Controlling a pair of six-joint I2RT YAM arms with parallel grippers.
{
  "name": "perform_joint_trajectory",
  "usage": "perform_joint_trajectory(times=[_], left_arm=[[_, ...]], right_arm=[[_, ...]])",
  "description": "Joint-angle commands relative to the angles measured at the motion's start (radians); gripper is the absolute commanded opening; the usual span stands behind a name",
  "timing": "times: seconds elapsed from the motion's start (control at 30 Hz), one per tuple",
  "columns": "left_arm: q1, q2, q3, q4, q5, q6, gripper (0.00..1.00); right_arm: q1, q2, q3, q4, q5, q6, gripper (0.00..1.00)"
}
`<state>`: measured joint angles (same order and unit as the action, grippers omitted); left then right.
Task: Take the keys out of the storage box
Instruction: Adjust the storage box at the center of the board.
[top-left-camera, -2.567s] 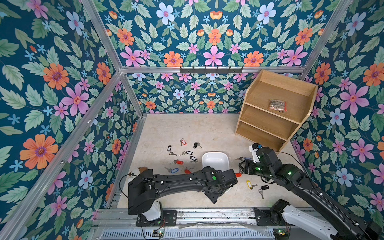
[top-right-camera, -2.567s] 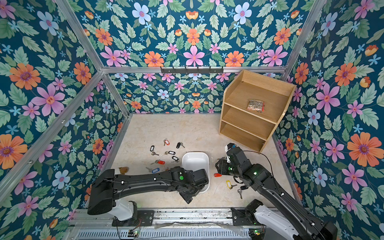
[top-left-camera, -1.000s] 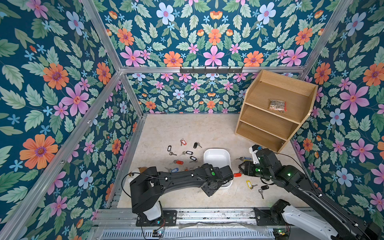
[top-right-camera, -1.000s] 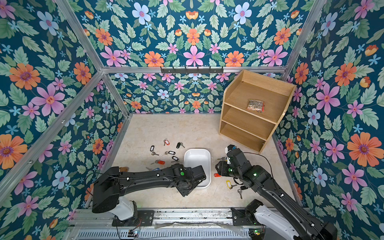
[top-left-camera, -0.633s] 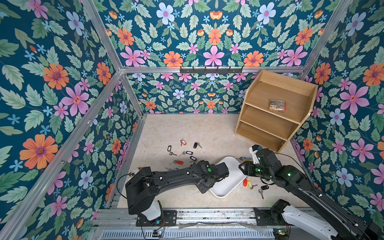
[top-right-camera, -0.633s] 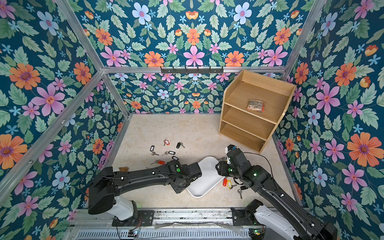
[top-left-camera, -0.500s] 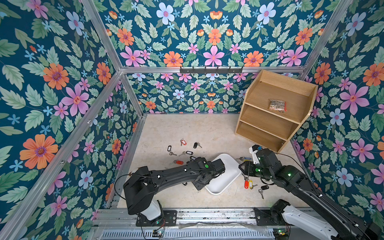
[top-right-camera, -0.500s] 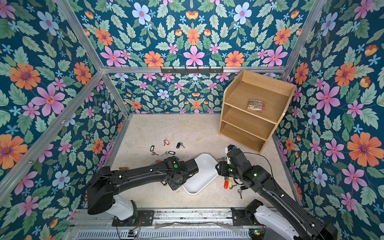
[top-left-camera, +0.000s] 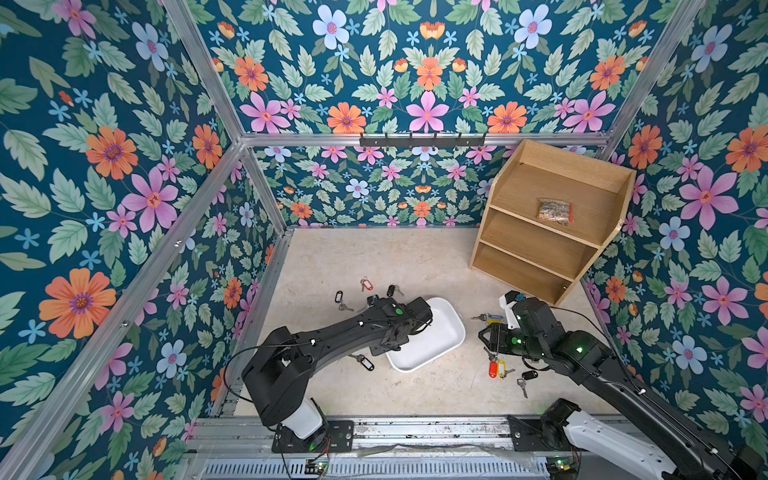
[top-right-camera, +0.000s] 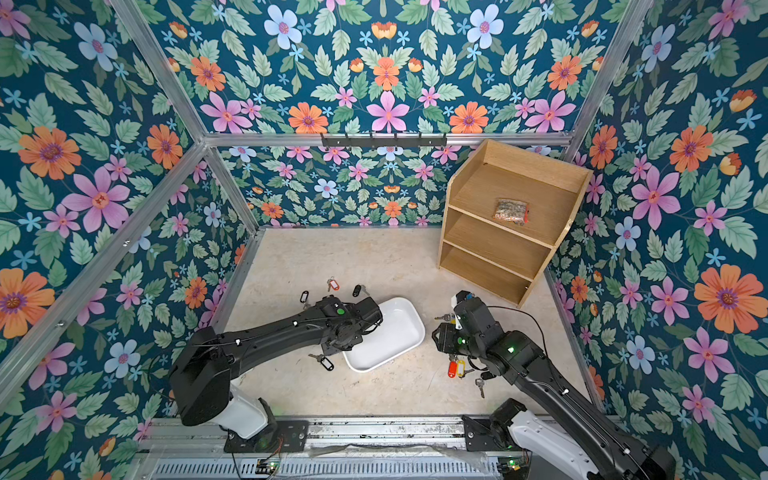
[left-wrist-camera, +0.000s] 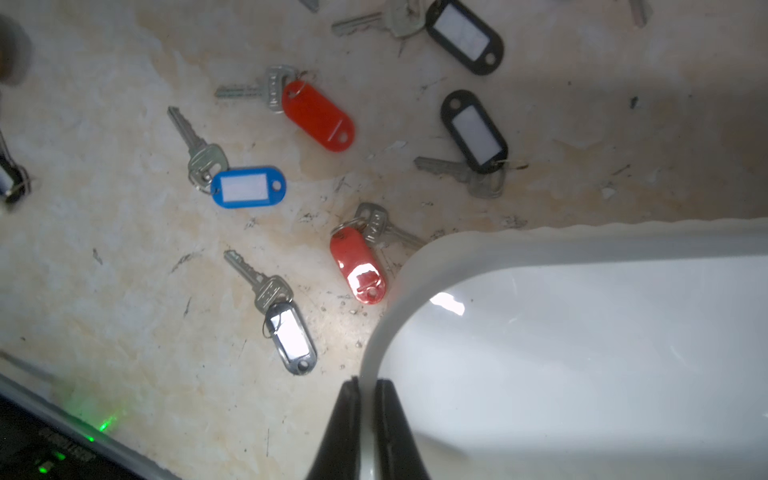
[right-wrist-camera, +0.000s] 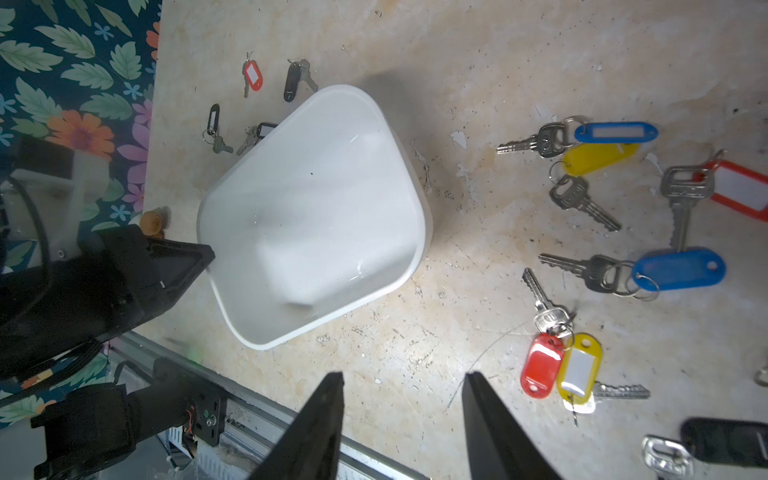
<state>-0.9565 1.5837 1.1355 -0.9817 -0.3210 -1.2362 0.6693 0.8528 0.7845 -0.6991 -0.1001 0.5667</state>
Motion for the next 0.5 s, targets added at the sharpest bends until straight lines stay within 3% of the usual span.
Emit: perform_joint_trajectory(times=[0.0, 0.3, 0.47], left_arm=[[-0.001, 0.007, 0.012, 0.033, -0.03, 0.207, 0.06], [0.075, 0.066, 0.028, 0.113, 0.122, 0.5, 0.01], [0.102, 0.118, 0.041, 0.16, 0.147, 0.588, 0.0]], right_arm=[[0.001, -0.002, 0.007, -0.025, 0.007, 0.011, 0.5], [0.0, -0.008, 0.002, -0.051, 0.01, 0.034, 0.49], [0.001, -0.012, 0.007, -0.072, 0.013, 0.045, 0.49]])
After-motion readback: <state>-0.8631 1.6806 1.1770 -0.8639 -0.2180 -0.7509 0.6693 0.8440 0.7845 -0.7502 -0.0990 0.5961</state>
